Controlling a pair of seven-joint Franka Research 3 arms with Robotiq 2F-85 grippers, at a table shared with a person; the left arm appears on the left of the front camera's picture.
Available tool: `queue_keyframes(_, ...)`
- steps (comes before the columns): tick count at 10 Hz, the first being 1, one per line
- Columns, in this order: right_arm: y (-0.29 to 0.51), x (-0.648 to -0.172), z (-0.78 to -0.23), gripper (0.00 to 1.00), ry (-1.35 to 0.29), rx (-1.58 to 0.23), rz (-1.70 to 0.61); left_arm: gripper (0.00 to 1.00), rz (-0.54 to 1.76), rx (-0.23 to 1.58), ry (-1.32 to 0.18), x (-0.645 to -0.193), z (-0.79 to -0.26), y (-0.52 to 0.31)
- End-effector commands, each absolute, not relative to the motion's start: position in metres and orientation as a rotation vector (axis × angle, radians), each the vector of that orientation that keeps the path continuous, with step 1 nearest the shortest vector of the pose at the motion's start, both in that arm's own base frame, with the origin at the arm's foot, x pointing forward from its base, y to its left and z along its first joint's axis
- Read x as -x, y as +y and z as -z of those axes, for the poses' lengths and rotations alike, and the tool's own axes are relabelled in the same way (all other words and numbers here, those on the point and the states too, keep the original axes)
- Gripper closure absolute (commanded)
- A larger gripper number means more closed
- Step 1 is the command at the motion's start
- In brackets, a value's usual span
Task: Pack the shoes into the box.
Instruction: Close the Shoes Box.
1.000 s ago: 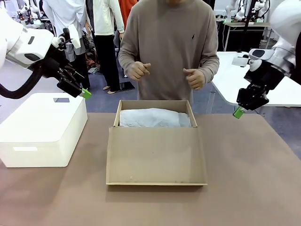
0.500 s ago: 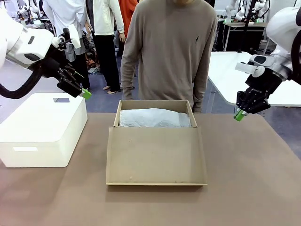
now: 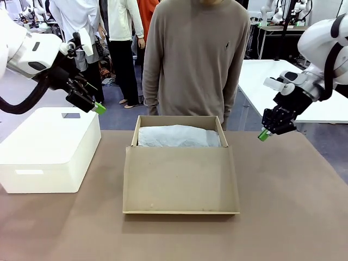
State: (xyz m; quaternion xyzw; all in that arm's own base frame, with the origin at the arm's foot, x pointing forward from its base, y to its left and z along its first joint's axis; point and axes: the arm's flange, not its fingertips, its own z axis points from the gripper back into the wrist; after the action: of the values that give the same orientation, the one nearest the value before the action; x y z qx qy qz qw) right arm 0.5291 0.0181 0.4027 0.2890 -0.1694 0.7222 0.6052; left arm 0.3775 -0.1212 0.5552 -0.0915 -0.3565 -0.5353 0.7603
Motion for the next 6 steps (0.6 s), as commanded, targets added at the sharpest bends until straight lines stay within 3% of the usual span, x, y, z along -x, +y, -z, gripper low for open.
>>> queue_keyframes(1,0.0199,-0.5251,-0.3854,1.0,-0.431,-0.647,-1.668,0.0,1.161,0.215,-0.778,-0.3773,-0.5535,-0.1213)
queue_keyframes(6,0.0205,-0.5283,-0.3878,1.0,-0.383,-0.658,-1.66,0.0,1.161,0.215,-0.778,-0.3773,-0.5535,-0.1213)
